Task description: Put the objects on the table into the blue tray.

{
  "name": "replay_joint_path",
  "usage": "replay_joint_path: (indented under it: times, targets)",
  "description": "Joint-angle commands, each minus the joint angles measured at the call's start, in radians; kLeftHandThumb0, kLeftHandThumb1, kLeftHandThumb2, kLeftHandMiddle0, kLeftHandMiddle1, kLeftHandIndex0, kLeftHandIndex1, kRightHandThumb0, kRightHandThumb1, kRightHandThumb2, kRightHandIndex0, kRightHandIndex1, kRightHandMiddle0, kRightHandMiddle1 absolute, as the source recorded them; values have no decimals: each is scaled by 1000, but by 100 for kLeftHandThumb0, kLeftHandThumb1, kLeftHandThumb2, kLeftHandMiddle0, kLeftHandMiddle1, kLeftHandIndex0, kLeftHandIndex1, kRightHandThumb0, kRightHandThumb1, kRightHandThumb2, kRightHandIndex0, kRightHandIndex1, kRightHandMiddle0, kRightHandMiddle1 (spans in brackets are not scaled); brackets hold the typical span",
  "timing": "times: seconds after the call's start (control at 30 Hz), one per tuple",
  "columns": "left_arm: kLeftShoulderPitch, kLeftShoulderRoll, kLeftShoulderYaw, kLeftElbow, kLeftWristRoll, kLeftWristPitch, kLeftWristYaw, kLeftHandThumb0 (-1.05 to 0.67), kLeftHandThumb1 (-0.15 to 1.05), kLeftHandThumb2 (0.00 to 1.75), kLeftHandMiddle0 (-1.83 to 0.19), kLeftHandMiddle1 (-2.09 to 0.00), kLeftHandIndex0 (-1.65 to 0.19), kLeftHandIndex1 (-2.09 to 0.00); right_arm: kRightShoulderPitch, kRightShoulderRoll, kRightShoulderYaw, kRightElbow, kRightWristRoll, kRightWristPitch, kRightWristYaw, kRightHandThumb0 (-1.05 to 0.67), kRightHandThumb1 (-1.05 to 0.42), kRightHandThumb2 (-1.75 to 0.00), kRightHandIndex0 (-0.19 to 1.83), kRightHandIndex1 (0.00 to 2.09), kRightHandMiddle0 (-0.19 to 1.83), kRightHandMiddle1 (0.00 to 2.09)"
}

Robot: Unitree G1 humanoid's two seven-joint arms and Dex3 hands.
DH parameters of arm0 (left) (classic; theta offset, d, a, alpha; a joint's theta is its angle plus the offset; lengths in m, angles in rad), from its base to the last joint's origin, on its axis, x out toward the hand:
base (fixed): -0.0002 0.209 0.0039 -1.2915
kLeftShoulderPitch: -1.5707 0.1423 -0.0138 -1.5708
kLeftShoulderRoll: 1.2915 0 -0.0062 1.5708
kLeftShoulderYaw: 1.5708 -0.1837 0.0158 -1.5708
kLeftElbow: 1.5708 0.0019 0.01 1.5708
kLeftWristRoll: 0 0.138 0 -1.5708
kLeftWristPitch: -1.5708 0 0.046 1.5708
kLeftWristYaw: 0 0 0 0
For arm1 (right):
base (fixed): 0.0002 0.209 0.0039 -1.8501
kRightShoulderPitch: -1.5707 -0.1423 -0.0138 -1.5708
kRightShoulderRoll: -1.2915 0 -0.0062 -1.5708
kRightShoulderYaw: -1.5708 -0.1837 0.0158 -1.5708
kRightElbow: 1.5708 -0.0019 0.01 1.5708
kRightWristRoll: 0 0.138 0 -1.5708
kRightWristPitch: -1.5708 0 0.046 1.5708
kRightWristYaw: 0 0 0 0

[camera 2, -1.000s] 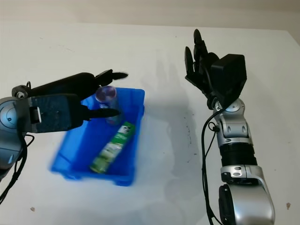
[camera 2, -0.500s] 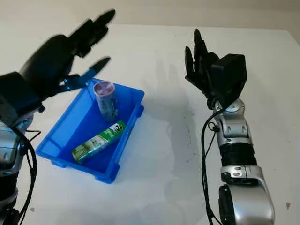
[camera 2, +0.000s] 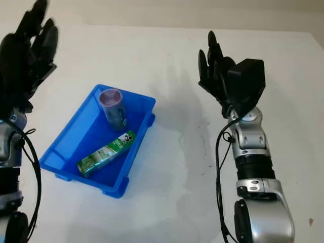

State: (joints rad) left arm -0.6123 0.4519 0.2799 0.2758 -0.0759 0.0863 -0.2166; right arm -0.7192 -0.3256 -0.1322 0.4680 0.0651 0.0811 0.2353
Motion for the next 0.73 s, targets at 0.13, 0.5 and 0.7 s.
replay_joint_path:
  times: [0.13, 0.5, 0.7]
  targets:
    - [-39, 67, 41, 184, -69, -30, -75, -77, 105, 68, 17, -5, 15, -4, -14, 8, -15, -20, 23, 6, -15, -65, -105, -82, -19, 0, -19, 0]
    - [-43, -36, 41, 366, -131, -178, -72, -77, 105, 65, 16, -5, 14, -5, -31, 37, -23, 51, 74, -59, -1, -70, -105, -83, -19, 0, -19, 0]
    - [-74, -47, 23, 405, -130, -212, -79, -78, 105, 66, 18, -5, 16, -4, -28, 42, -17, 39, 74, -47, -9, -71, -105, -82, -19, 0, -19, 0]
